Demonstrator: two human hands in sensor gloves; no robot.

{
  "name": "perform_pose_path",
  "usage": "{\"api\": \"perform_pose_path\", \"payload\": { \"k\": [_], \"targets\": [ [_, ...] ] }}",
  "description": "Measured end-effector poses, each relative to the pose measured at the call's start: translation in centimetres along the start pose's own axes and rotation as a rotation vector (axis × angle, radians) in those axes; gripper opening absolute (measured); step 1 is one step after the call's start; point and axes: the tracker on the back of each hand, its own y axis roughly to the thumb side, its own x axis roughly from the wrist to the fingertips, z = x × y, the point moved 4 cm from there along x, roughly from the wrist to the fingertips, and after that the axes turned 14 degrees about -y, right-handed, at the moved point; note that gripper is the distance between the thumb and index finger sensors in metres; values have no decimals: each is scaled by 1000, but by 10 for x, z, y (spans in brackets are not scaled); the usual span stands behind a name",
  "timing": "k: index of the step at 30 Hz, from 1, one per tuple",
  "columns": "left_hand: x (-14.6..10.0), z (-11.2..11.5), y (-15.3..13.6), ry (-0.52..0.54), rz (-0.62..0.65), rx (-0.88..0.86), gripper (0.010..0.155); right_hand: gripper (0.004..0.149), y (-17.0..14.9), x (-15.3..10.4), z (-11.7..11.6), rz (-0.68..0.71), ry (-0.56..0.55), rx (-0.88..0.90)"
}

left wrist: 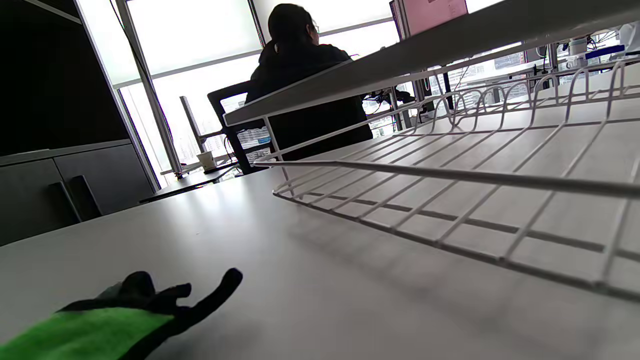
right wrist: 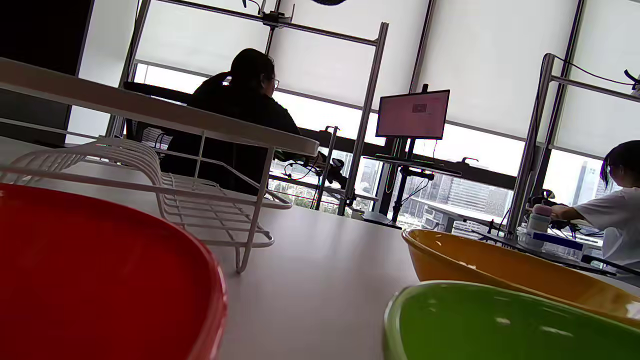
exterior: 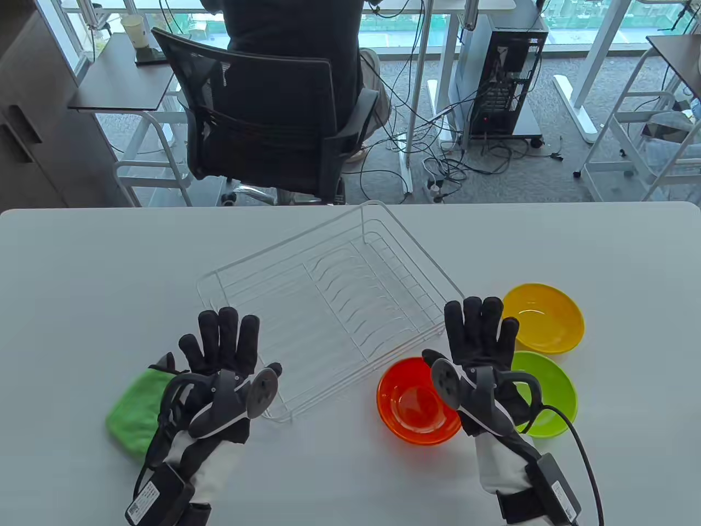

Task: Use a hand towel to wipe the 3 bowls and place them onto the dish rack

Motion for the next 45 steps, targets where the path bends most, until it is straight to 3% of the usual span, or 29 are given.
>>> {"api": "perform_pose_path", "payload": {
  "k": [38, 45],
  "targets": [
    [1, 3, 4, -70, 23, 12, 89, 83, 11, -5, -8, 42, 69, -51],
    [8, 12, -20, -140, -38, -51, 87, 83, 12, -5, -10, 46, 81, -59]
  ]
}}
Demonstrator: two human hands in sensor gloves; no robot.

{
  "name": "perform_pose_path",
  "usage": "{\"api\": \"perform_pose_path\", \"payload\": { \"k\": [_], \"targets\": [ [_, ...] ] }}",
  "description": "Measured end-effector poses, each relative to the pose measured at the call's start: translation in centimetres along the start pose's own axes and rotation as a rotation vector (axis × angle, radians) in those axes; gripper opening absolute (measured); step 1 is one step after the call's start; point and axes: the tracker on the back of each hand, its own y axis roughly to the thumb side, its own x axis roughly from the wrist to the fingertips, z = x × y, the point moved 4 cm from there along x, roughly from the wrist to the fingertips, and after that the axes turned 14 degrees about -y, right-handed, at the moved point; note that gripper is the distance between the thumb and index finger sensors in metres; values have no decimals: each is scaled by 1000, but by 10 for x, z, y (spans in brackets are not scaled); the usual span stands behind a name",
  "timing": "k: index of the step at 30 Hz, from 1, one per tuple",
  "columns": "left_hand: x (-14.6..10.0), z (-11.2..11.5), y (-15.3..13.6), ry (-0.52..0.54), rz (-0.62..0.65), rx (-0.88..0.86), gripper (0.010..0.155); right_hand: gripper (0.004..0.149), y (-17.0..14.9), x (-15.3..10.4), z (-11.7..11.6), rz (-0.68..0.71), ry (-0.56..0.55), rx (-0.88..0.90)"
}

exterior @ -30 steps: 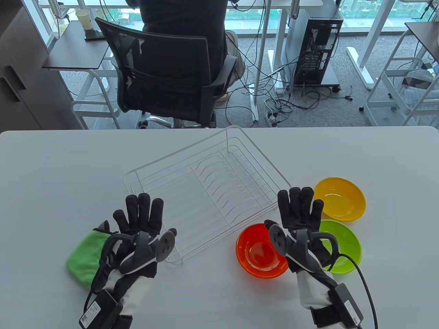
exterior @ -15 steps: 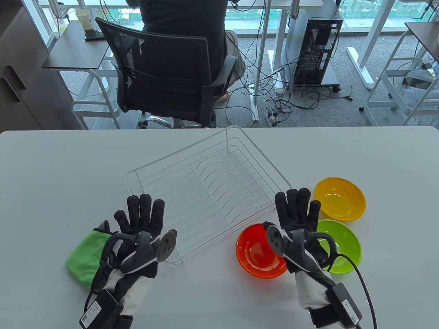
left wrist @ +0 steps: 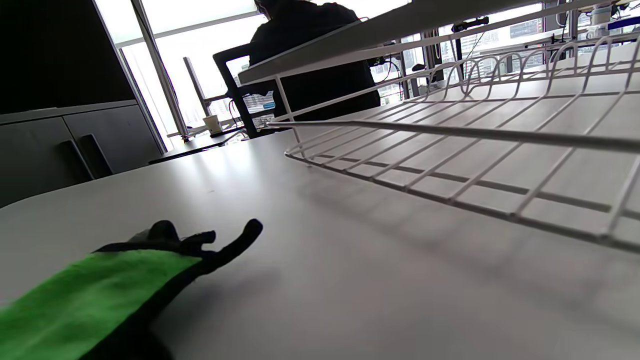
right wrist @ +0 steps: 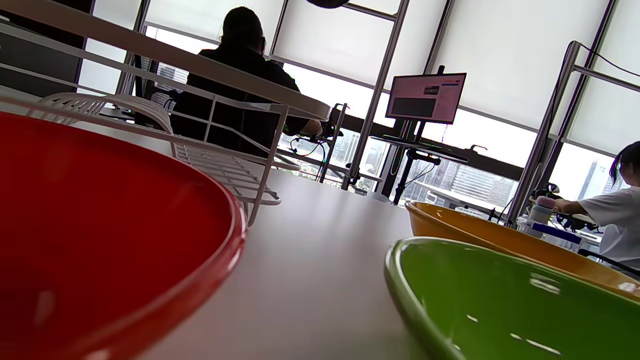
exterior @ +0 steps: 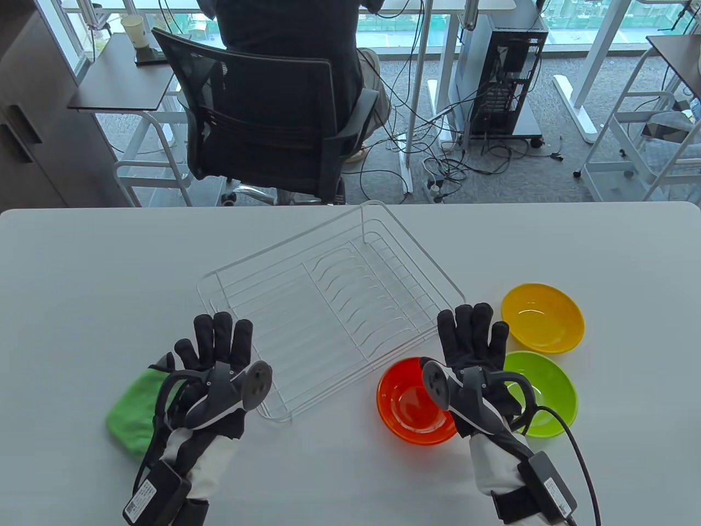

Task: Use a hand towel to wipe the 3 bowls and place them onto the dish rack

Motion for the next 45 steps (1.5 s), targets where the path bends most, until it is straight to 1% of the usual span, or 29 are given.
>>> {"api": "perform_pose_path", "payload": {
  "k": [2, 3, 5, 7, 12, 15, 19, 23, 25, 27, 29, 32, 34, 36, 38, 41, 44, 45],
  "targets": [
    [4, 5, -15, -38, -22, -48, 88, 83, 0, 0, 0, 1, 3, -1],
    [5, 7, -20, -50, -23, -98, 89, 82, 1, 0, -1, 2, 3, 0],
    [6, 11, -29, -59, -28, -154, 87, 82, 1, 0, -1, 4, 6, -1],
    [7, 13, -36, -65, -40, -167, 87, 82, 2, 0, -1, 8, 7, -4],
    [9, 21, -55, -85, -67, -265, 85, 82, 3, -1, -2, 13, 12, -5],
    [13, 35, -72, -134, -119, -310, 84, 82, 3, -1, -3, 16, 17, -5],
    [19, 61, -93, -252, -201, -340, 85, 82, 4, -1, -3, 22, 25, -10],
    [23, 86, -105, -372, -269, -352, 85, 82, 5, -2, -4, 30, 35, -17],
    [24, 96, -109, -457, -308, -335, 86, 82, 5, -2, -4, 32, 39, -19],
    [23, 109, -112, -597, -339, -349, 86, 82, 6, -2, -5, 34, 44, -19],
    [23, 117, -112, -676, -344, -397, 89, 81, 6, -2, -5, 35, 49, -19],
    [22, 123, -112, -754, -352, -452, 90, 81, 7, -3, -5, 39, 56, -22],
    [23, 118, -113, -707, -363, -446, 89, 81, 7, -3, -5, 41, 61, -24],
    [24, 112, -115, -658, -392, -391, 88, 81, 7, -3, -5, 44, 62, -25],
    [24, 105, -115, -585, -422, -319, 85, 81, 8, -3, -6, 48, 63, -27],
    [25, 101, -114, -540, -426, -287, 83, 81, 9, -3, -6, 53, 65, -30],
    [23, 96, -120, -450, -464, -227, 72, 80, 9, -3, -6, 57, 66, -34],
    [22, 95, -121, -434, -469, -244, 69, 80, 9, -3, -5, 58, 67, -33]
  ]
}}
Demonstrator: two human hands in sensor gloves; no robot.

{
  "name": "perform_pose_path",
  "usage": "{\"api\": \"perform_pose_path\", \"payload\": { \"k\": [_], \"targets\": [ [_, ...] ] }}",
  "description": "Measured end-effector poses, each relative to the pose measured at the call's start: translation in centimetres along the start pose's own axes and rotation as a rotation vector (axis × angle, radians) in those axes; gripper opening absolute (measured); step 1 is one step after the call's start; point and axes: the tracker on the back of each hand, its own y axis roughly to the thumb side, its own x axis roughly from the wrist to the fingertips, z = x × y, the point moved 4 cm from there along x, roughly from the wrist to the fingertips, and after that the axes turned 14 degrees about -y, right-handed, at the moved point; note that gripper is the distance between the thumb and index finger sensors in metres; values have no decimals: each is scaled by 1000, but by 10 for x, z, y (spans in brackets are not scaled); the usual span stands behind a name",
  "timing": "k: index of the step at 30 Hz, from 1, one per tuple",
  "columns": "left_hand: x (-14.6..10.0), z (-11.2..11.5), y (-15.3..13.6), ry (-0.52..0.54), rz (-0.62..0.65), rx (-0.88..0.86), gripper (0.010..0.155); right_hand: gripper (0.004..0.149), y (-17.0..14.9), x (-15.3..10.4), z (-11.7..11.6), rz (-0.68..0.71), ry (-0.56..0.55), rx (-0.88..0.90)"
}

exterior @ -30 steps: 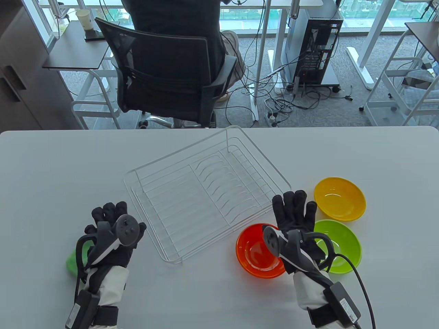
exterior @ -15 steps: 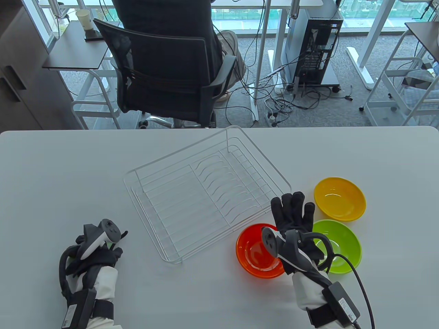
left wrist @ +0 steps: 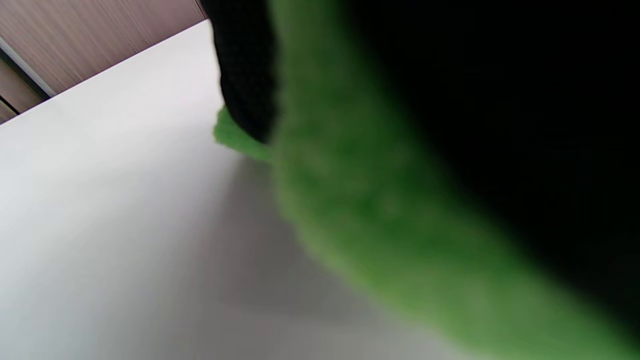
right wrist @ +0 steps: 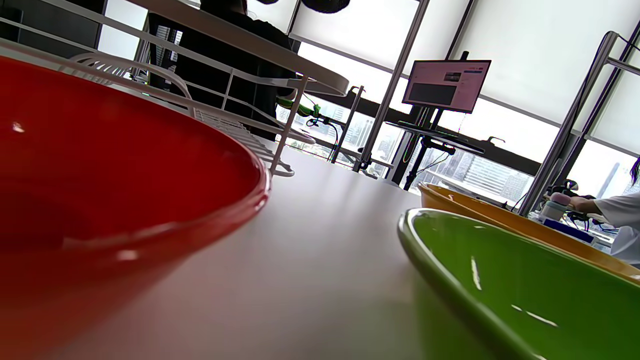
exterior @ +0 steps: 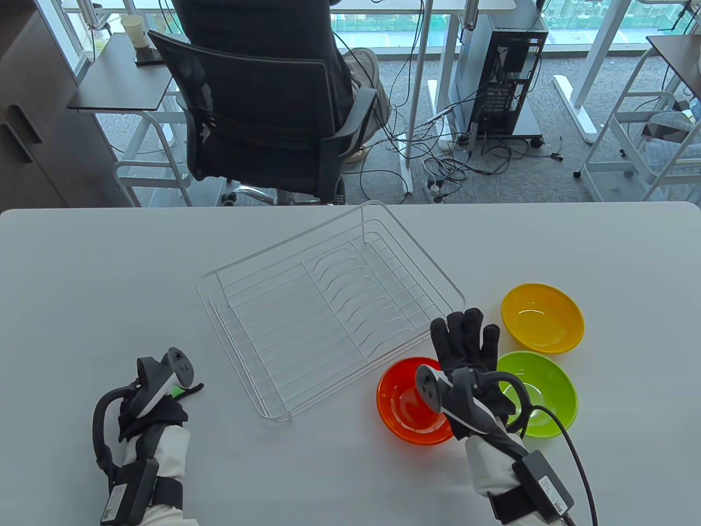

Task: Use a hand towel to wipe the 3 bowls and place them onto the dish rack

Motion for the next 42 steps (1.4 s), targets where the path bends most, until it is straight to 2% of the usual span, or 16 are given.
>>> {"api": "perform_pose_path", "payload": {
  "k": [6, 13, 18, 24, 30, 33, 37, 42],
  "targets": [
    [-23, -28, -3, 234, 163, -289, 52, 79, 2, 1, 1, 0, -5, 6],
    [-70, -62, -6, 541, 335, -452, 50, 77, 6, 1, 2, -6, 6, 37],
    [-95, -73, -7, 668, 468, -568, 51, 74, 12, 1, -4, 5, 39, 53],
    [-113, -77, 6, 681, 633, -605, 52, 76, 20, 0, -16, 22, 119, 71],
    [-125, -78, 18, 676, 733, -614, 53, 77, 28, 0, -31, 47, 184, 34],
    [-126, -77, 22, 659, 771, -623, 53, 79, 30, 1, -33, 57, 169, -2],
    [-128, -76, 28, 640, 823, -645, 53, 82, 33, 2, -40, 53, 207, -18],
    [-136, -75, 36, 631, 910, -685, 53, 81, 37, 3, -45, 83, 168, -112]
  ]
}}
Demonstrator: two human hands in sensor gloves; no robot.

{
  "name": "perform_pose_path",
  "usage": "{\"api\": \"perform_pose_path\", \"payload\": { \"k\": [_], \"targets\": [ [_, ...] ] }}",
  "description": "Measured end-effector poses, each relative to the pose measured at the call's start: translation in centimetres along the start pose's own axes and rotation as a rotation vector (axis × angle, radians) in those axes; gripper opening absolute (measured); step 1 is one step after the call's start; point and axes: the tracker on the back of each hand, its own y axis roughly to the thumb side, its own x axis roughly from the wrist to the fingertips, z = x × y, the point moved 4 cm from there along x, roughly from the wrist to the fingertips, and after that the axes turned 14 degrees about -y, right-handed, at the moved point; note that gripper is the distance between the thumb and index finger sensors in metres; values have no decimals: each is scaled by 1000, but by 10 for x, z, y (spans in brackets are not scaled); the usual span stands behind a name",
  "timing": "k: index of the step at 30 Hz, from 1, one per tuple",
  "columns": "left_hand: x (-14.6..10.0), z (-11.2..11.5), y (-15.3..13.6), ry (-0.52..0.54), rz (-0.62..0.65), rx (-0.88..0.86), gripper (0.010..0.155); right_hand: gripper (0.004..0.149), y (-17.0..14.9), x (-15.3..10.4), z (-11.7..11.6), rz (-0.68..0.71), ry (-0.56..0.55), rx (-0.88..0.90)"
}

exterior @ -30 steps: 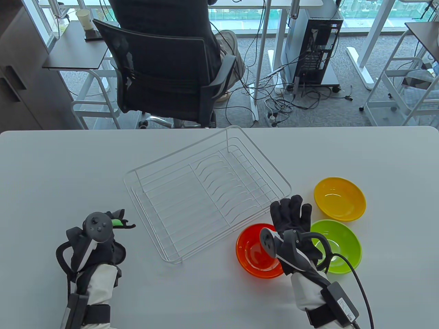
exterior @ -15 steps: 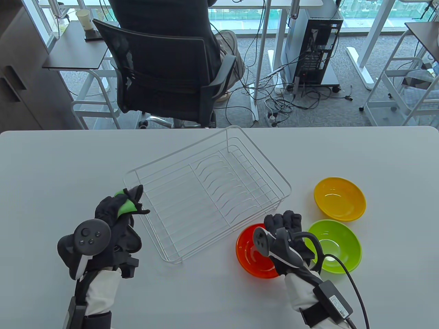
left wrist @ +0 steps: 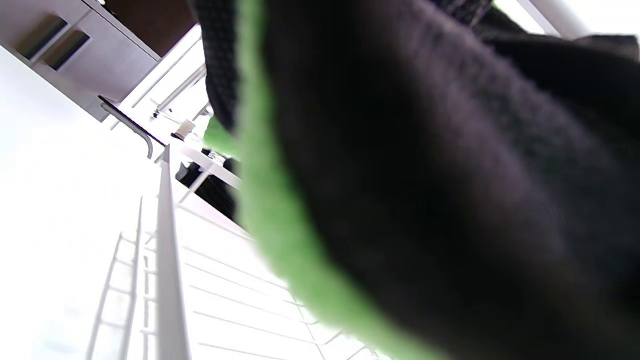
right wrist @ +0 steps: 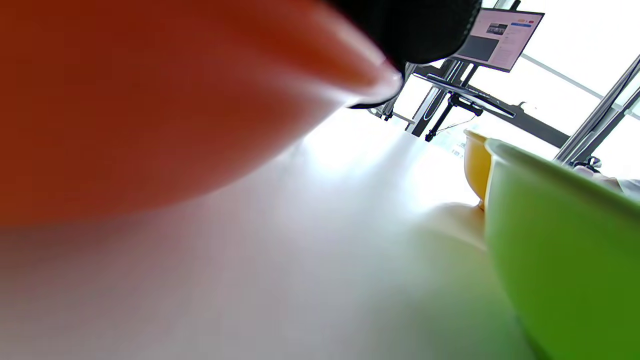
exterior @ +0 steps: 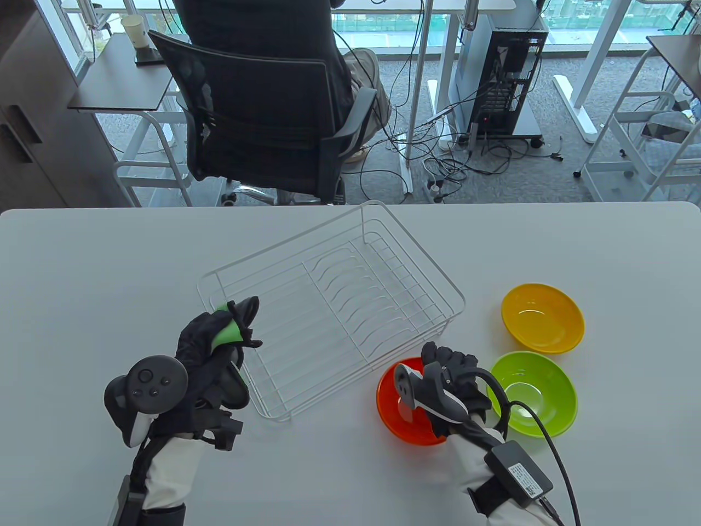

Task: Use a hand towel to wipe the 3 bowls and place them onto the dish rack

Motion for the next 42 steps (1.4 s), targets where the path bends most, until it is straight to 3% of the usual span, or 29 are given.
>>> {"api": "perform_pose_path", "payload": {
  "k": [4, 9, 15, 20, 23, 29, 34, 42],
  "targets": [
    [0, 7, 9, -12, 62, -74, 54, 79, 1, 1, -3, 2, -18, -74],
    [0, 15, 17, -32, 126, -141, 58, 71, -6, 4, -2, -45, 6, -26],
    [4, 24, 25, -105, 207, -249, 73, 58, -20, 6, 11, -116, 15, 87],
    [7, 23, 40, -149, 247, -190, 86, 47, -37, 5, 21, -169, 81, 319],
    [10, 22, 53, -186, 292, -162, 85, 47, -47, 4, 29, -180, 129, 445],
    [12, 8, 76, -52, 325, -84, 77, 46, -74, 4, 55, -186, 162, 592],
    [13, -3, 97, 50, 293, -59, 57, 47, -93, 6, 87, -299, 24, 801],
    [17, 20, 125, 81, 292, 102, 54, 48, -55, 22, 113, -341, -68, 855]
  ]
}}
